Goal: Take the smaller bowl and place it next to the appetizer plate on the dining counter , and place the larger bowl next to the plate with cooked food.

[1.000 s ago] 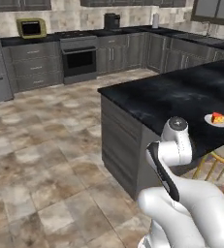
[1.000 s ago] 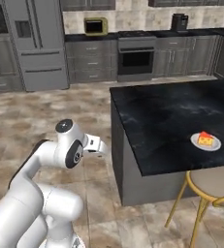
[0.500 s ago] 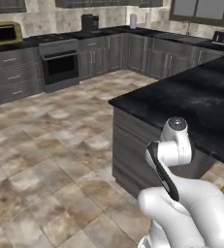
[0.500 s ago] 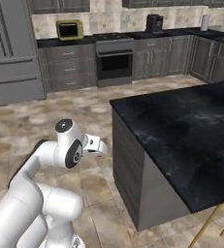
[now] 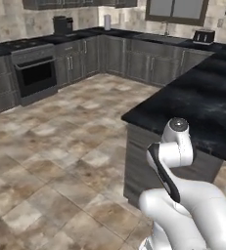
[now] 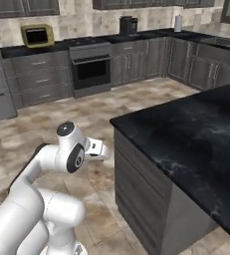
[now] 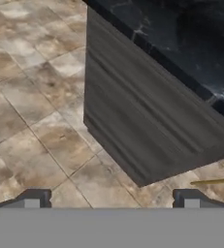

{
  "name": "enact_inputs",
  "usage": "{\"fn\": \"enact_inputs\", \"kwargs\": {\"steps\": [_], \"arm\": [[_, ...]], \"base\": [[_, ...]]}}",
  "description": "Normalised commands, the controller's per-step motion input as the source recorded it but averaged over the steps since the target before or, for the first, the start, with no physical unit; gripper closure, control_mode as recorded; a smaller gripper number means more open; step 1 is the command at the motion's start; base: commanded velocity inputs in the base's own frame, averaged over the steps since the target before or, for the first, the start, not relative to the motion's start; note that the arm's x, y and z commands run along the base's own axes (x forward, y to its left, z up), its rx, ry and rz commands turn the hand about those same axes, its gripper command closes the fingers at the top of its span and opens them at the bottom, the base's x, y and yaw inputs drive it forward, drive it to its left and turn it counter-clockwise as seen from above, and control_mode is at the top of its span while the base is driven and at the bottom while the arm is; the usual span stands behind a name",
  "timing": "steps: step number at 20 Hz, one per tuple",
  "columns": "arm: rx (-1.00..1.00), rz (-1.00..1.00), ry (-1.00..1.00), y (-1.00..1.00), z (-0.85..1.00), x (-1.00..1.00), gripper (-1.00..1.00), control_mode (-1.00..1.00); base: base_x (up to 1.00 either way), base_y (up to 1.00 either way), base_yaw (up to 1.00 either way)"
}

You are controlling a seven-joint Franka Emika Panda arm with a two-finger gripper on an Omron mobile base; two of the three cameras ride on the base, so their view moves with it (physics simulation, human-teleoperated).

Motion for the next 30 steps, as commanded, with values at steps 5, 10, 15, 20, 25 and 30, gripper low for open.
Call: {"fn": "enact_inputs", "kwargs": {"steps": [5, 10, 15, 20, 25, 30], "arm": [[0.00, 0.00, 0.00, 0.00, 0.00, 0.00, -1.00, 1.00], [0.00, 0.00, 0.00, 0.00, 0.00, 0.00, -1.00, 1.00], [0.00, 0.00, 0.00, 0.00, 0.00, 0.00, -1.00, 1.00], [0.00, 0.00, 0.00, 0.00, 0.00, 0.00, -1.00, 1.00], [0.00, 0.00, 0.00, 0.00, 0.00, 0.00, -1.00, 1.00], [0.00, 0.00, 0.00, 0.00, 0.00, 0.00, -1.00, 1.00]], "base": [[0.89, 1.00, -0.43], [0.89, 1.00, -0.50], [0.83, 1.00, -0.49], [0.77, 1.00, -0.46], [0.70, 1.00, -0.35], [0.85, 1.00, -0.01]]}}
